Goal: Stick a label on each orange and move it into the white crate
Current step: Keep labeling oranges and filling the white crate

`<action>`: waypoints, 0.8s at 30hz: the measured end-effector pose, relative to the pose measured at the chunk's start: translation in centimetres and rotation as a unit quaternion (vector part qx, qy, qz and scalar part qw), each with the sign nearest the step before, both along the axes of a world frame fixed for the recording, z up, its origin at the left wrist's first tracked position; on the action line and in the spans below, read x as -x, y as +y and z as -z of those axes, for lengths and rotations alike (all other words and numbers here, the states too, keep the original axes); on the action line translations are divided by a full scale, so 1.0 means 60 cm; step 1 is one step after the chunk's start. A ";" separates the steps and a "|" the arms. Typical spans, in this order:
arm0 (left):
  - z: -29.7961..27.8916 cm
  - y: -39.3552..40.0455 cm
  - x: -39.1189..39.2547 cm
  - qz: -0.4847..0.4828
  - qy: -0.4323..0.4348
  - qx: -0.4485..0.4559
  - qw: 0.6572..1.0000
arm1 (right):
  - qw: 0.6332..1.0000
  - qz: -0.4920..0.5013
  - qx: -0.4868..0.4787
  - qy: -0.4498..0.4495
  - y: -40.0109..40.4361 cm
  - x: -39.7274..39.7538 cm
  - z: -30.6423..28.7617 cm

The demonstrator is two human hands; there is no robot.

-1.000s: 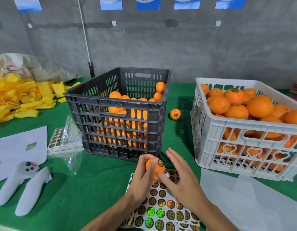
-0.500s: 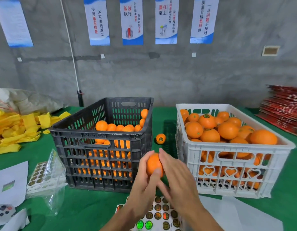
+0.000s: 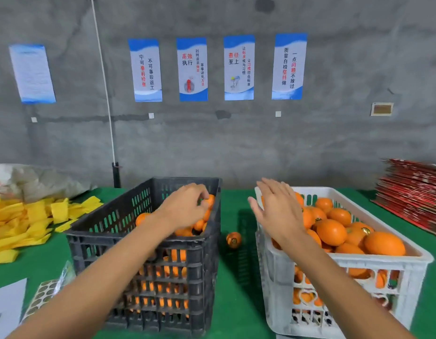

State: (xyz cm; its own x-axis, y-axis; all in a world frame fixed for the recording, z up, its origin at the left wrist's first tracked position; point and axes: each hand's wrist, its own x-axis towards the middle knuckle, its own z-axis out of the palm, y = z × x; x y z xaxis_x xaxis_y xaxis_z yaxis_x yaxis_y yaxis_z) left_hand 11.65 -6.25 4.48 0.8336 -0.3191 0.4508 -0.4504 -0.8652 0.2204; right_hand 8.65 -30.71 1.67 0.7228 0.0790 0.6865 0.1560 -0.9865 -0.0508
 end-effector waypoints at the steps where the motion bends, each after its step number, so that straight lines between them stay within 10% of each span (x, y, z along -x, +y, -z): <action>1: 0.000 0.021 -0.023 -0.029 0.061 -0.033 0.997 | 0.999 -0.045 -0.027 -0.004 0.032 -0.007 0.000; 8: 0.032 0.091 -0.126 -0.137 0.469 -0.175 0.855 | 0.945 -0.146 -0.145 0.254 0.243 -0.085 -0.004; 20: 0.111 0.038 -0.196 -0.204 0.307 -0.318 0.873 | 0.938 -0.152 -0.195 0.243 0.250 -0.158 0.027; 24: 0.104 0.032 -0.193 -0.113 0.446 -0.294 0.838 | 0.936 -0.147 -0.214 0.236 0.248 -0.158 0.022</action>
